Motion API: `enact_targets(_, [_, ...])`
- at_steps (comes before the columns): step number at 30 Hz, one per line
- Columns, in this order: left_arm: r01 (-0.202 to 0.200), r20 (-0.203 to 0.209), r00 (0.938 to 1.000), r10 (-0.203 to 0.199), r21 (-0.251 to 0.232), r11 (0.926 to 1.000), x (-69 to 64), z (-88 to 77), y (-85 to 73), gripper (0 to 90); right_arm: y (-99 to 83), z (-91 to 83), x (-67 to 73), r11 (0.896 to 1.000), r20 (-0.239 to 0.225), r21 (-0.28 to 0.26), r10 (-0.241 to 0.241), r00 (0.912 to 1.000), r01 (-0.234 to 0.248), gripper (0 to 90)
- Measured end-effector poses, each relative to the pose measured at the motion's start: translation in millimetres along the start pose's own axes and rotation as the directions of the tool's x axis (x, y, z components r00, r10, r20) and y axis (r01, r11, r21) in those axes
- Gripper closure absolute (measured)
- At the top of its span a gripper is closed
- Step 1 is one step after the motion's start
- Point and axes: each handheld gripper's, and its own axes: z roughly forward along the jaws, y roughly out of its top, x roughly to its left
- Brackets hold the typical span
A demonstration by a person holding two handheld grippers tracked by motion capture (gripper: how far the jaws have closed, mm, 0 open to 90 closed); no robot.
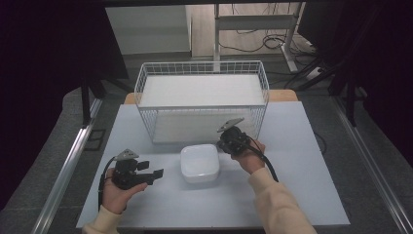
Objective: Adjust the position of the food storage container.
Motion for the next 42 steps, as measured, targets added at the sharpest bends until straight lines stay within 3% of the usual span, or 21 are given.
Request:
enact_targets(4, [0.005, 0.003, 1.0000, -0.005, -0.005, 1.0000, 2.1, -1.4, 0.2, 26.7, 14.6, 18.6, -1.3, 0.998, 0.007, 0.017, -0.060, 0.9982, 0.060, 89.9])
enact_targets(10, [0.004, 0.005, 1.0000, -0.004, -0.006, 1.0000, 1.6, -1.3, 0.3, 26.7, 21.5, 31.9, -3.1, 0.996, -0.017, 0.027, -0.081, 0.9966, 0.081, 89.9])
enact_targets(15, [0.004, 0.004, 1.0000, -0.004, -0.002, 1.0000, 1.9, -0.8, 0.3, 26.7, 21.4, 30.8, -2.4, 0.996, -0.030, 0.021, -0.091, 0.9954, 0.092, 89.9])
enact_targets(20, [0.002, 0.002, 1.0000, -0.002, 0.002, 1.0000, 1.1, 0.7, 0.1, 26.7, 21.2, 26.0, 0.2, 0.990, -0.025, 0.030, -0.134, 0.9907, 0.134, 89.9])
enact_targets(31, [0.001, 0.001, 1.0000, -0.001, 0.003, 1.0000, 2.2, 0.6, 0.1, 26.6, 23.1, 35.8, 0.0, 0.983, -0.006, 0.058, -0.176, 0.9844, 0.176, 90.0])
enact_targets(42, [0.001, -0.001, 1.0000, -0.001, 0.007, 1.0000, 1.7, 1.5, 0.1, 26.6, 9.2, 27.7, 16.0, 0.968, -0.041, 0.097, -0.228, 0.9729, 0.231, 90.0])
